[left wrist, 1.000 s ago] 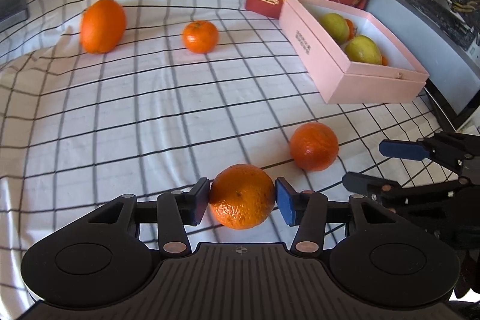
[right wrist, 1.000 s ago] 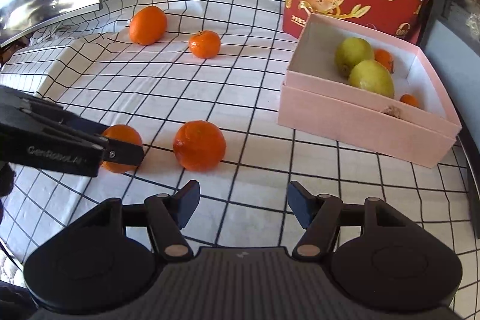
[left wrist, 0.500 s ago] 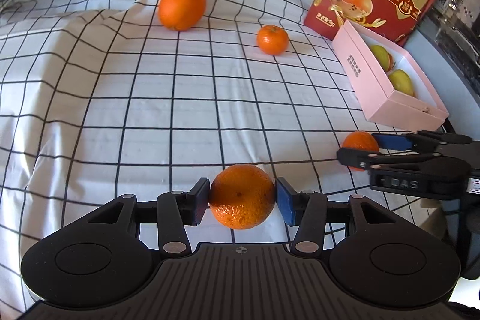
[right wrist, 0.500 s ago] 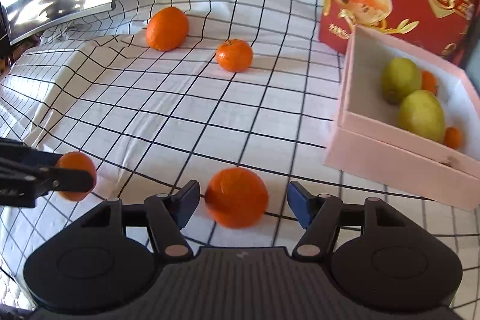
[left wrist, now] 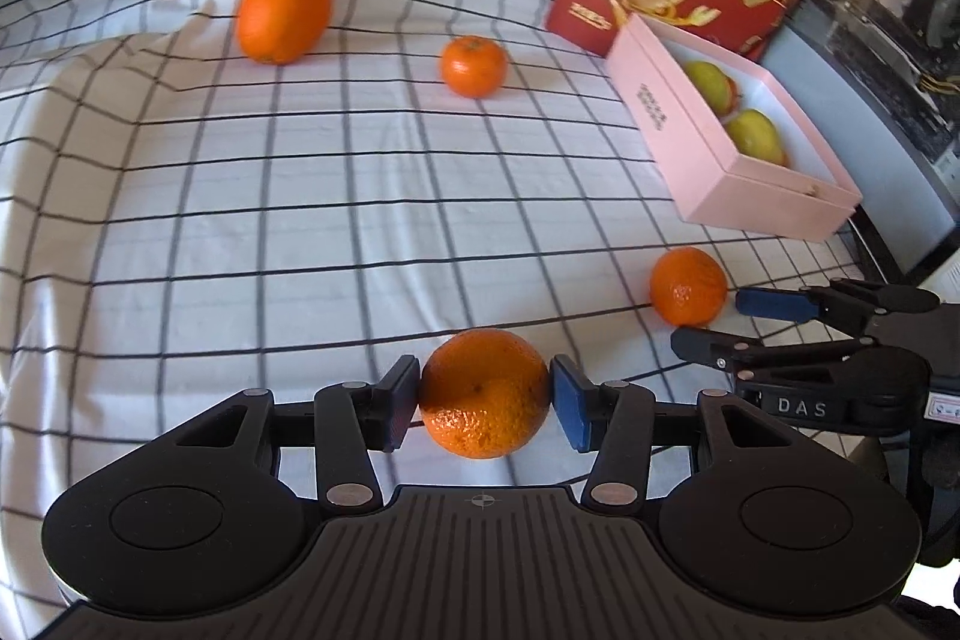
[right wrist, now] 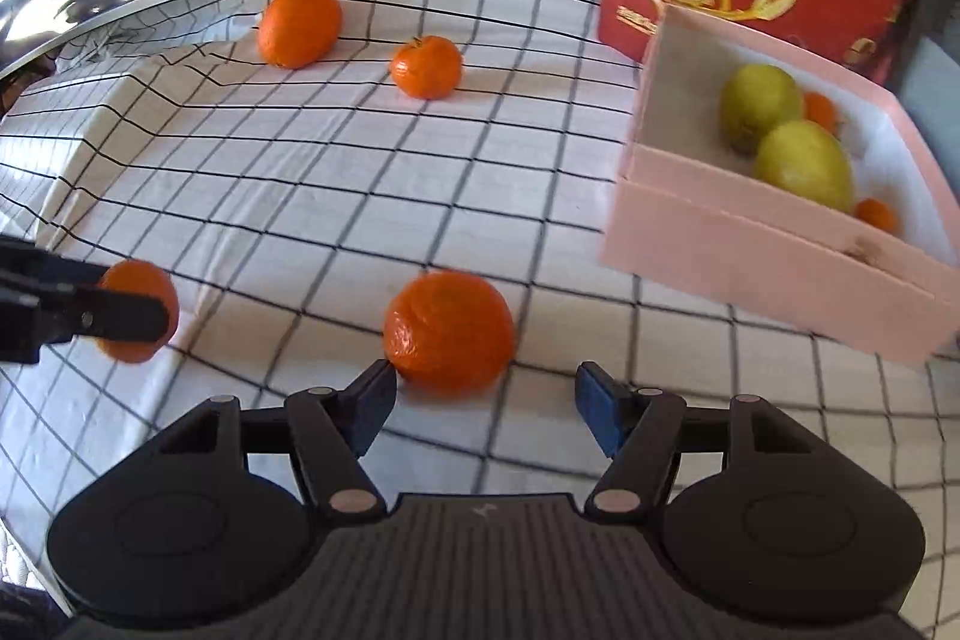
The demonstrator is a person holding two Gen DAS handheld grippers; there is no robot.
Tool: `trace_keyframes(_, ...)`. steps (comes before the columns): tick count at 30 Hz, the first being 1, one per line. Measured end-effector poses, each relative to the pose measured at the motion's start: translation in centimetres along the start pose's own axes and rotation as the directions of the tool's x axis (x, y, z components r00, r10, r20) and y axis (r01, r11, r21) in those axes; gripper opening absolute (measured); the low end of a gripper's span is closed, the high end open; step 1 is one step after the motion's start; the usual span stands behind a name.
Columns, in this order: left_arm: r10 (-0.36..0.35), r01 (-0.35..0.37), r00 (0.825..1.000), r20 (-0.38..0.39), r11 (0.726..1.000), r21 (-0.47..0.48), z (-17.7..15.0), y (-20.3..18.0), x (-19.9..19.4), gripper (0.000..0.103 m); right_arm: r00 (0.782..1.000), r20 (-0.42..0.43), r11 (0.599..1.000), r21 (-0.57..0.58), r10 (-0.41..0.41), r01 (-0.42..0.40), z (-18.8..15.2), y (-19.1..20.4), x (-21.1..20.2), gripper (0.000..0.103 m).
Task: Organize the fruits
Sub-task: 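Hold the tangerine in the left gripper while the right gripper grasps a tangerine, then lower both tangerines into the pink box and open both grippers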
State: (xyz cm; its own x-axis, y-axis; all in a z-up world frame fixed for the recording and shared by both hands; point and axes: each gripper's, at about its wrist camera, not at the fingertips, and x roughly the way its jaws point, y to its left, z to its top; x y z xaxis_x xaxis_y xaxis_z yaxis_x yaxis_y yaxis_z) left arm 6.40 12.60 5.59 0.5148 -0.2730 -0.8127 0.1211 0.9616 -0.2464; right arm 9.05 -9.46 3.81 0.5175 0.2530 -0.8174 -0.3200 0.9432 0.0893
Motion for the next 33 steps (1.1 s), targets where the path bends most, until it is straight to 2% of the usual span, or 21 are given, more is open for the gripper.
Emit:
trace_keyframes(5, -0.021, 0.022, 1.0, -0.023, 0.999, 0.04, 0.0, -1.5, 1.1, 0.053, 0.999, 0.008, 0.998, 0.036, -0.044, 0.044, -1.1, -1.3, -1.1, 0.066)
trace_keyframes(13, -0.013, 0.014, 1.0, -0.027, 0.998, 0.053, -0.4, -1.7, 1.0, 0.053, 1.0, 0.028, 0.995, 0.099, -0.007, 0.004, -0.7, -1.6, -1.1, 0.066)
trace_keyframes(19, -0.003, 0.004, 1.0, -0.023, 1.0, 0.03, -0.8, -1.0, 0.4, 0.053, 0.999, 0.025, 0.998, 0.061, 0.028, -0.029, 0.4, 0.1, 0.1, 0.065)
trace_keyframes(21, 0.0, 0.0, 1.0, -0.021, 1.0, 0.024, -1.0, -0.9, 0.2, 0.053, 0.999, 0.021, 0.998, 0.062, 0.031, -0.032, 0.7, 0.4, 0.6, 0.059)
trace_keyframes(23, 0.003, -0.003, 1.0, -0.021, 1.0, 0.018, -1.2, -0.8, 0.1, 0.053, 0.998, 0.026, 0.997, 0.052, 0.048, -0.05, 1.0, 0.7, 0.6, 0.045)
trace_keyframes(27, 0.005, -0.004, 1.0, -0.021, 1.0, 0.013, -1.3, -0.7, -0.1, 0.053, 0.999, 0.017, 0.999, -0.015, 0.032, -0.032, 1.1, 1.5, 0.5, 0.044)
trace_keyframes(33, -0.021, 0.021, 1.0, -0.011, 0.999, 0.042, -0.6, -1.5, -0.1, 0.053, 0.999, 0.015, 0.999, 0.014, 0.043, -0.043, 0.6, 0.6, -1.0, 0.043)
